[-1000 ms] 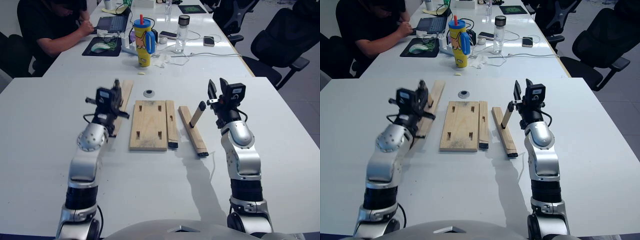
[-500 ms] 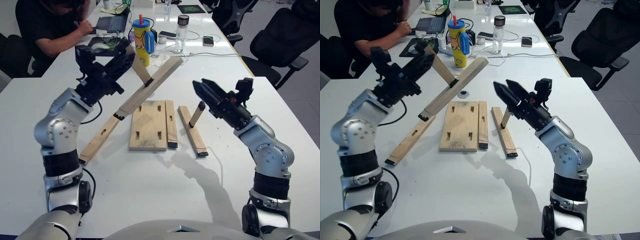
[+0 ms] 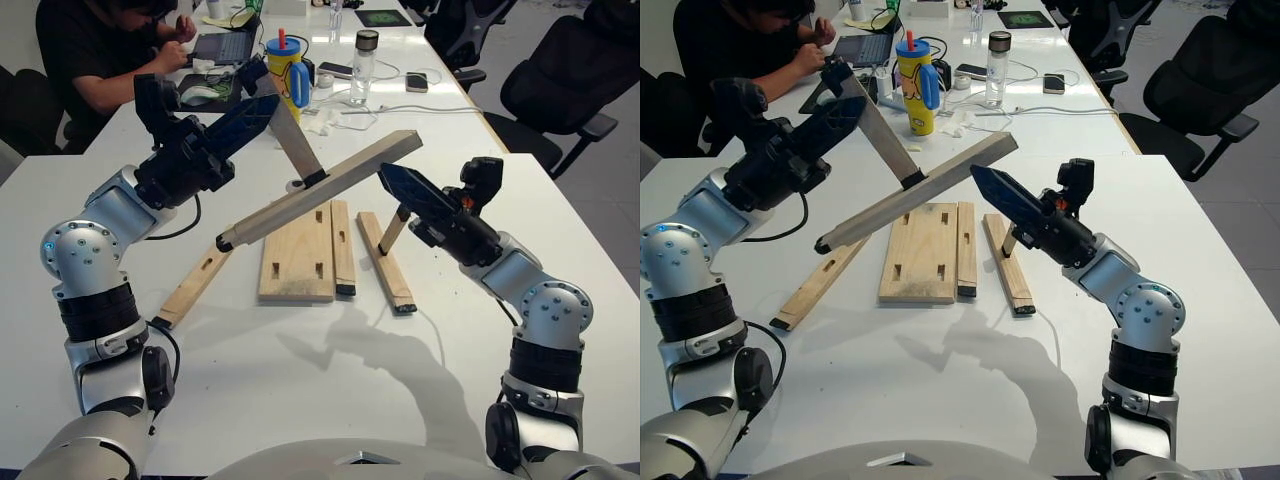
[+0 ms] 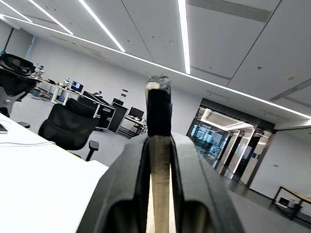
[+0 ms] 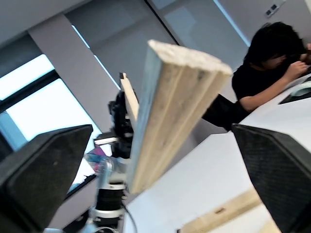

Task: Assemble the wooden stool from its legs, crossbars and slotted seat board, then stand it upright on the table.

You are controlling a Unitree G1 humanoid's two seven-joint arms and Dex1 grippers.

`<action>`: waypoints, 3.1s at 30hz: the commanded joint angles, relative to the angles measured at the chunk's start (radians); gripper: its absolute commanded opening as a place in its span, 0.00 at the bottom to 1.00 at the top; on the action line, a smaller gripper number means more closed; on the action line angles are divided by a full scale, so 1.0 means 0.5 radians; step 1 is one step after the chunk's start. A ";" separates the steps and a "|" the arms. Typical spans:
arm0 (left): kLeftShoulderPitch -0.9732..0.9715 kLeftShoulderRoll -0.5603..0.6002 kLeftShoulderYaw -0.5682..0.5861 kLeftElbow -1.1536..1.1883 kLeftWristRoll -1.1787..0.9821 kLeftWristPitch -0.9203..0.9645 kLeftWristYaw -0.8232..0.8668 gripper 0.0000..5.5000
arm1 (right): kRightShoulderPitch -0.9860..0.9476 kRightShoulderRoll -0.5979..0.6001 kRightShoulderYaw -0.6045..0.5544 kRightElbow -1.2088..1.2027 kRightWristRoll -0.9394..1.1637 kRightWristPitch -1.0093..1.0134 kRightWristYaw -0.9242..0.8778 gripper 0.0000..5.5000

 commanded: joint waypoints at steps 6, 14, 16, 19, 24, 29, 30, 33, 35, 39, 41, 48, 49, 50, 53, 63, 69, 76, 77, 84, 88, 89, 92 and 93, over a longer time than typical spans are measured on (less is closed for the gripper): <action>0.026 -0.011 -0.050 0.011 -0.088 0.051 0.077 0.08 | -0.018 -0.006 0.061 -0.024 0.062 0.004 -0.033 0.77; 0.051 0.040 -0.047 -0.011 -0.133 0.079 0.116 0.08 | -0.029 -0.006 0.093 -0.052 0.089 -0.002 -0.036 0.54; 0.058 0.056 -0.064 -0.030 -0.081 0.046 0.123 0.08 | -0.025 -0.007 0.105 -0.060 0.085 0.000 -0.033 0.49; 0.054 0.052 -0.071 -0.013 -0.027 -0.007 0.164 0.14 | -0.022 -0.010 0.113 -0.057 0.086 -0.003 -0.036 0.41; 0.045 -0.003 -0.008 0.037 -0.110 -0.040 0.252 0.27 | -0.019 -0.012 0.099 -0.029 0.088 -0.026 -0.064 0.38; 0.019 0.094 0.157 0.208 0.038 -0.248 0.319 0.40 | 0.022 -0.122 0.106 -0.041 -0.010 -0.007 0.052 0.38; 0.025 0.137 0.186 0.250 0.103 -0.308 0.320 0.42 | 0.032 -0.158 0.101 -0.045 -0.029 0.001 0.092 0.38; 0.082 0.254 0.199 0.317 0.257 -0.404 0.223 0.46 | 0.053 -0.304 0.109 -0.048 -0.173 -0.029 0.267 0.38; 0.141 0.296 0.122 0.307 0.379 -0.446 0.137 0.46 | 0.040 -0.402 0.140 -0.015 -0.323 -0.081 0.403 0.38; 0.382 0.403 -0.312 0.175 0.848 -0.638 -0.110 0.46 | -0.074 -0.619 0.283 0.109 -0.713 -0.234 0.719 0.38; 0.531 0.444 -0.570 0.115 1.116 -0.775 -0.213 0.46 | -0.155 -0.699 0.370 0.199 -0.894 -0.328 0.882 0.38; 0.758 0.424 -1.027 0.064 1.654 -1.055 -0.318 0.46 | -0.377 -0.747 0.600 0.468 -1.306 -0.591 1.258 0.38; 0.761 0.423 -1.066 0.075 1.699 -1.075 -0.332 0.46 | -0.384 -0.737 0.627 0.496 -1.366 -0.640 1.276 0.38; 0.764 0.422 -1.088 0.081 1.731 -1.090 -0.343 0.46 | -0.390 -0.725 0.642 0.521 -1.406 -0.676 1.289 0.38; 0.764 0.445 -1.155 0.093 1.830 -1.110 -0.390 0.46 | -0.408 -0.715 0.676 0.568 -1.505 -0.760 1.327 0.38; 0.777 0.482 -1.393 0.167 2.186 -1.145 -0.466 0.46 | -0.597 -0.725 0.821 0.729 -1.806 -0.943 1.440 0.38; 0.822 0.453 -1.440 0.208 2.289 -1.170 -0.436 0.46 | -0.595 -0.682 1.032 0.605 -1.947 -0.881 1.417 0.38; 0.890 0.416 -1.532 0.209 2.378 -1.150 -0.389 0.46 | -0.640 -0.527 1.146 0.622 -2.079 -0.846 1.201 0.38; 0.892 0.410 -1.539 0.207 2.385 -1.148 -0.386 0.46 | -0.650 -0.513 1.148 0.646 -2.097 -0.858 1.184 0.38; 0.922 0.385 -1.586 0.235 2.489 -1.128 -0.314 0.46 | -0.673 -0.465 0.912 0.615 -2.033 -0.895 1.037 0.55; 0.964 0.383 -1.581 0.232 2.511 -1.090 -0.265 0.46 | -0.533 -0.596 0.776 0.301 -1.984 -0.727 0.972 0.66; 0.973 0.390 -1.583 0.228 2.521 -1.077 -0.255 0.46 | -0.466 -0.648 0.753 0.194 -1.975 -0.655 0.958 0.68; 0.991 0.411 -1.582 0.227 2.537 -1.059 -0.236 0.46 | -0.130 -0.840 0.667 -0.199 -1.879 -0.343 0.916 0.72; 0.994 0.419 -1.579 0.225 2.534 -1.058 -0.241 0.46 | 0.008 -0.874 0.616 -0.334 -1.812 -0.236 0.890 0.72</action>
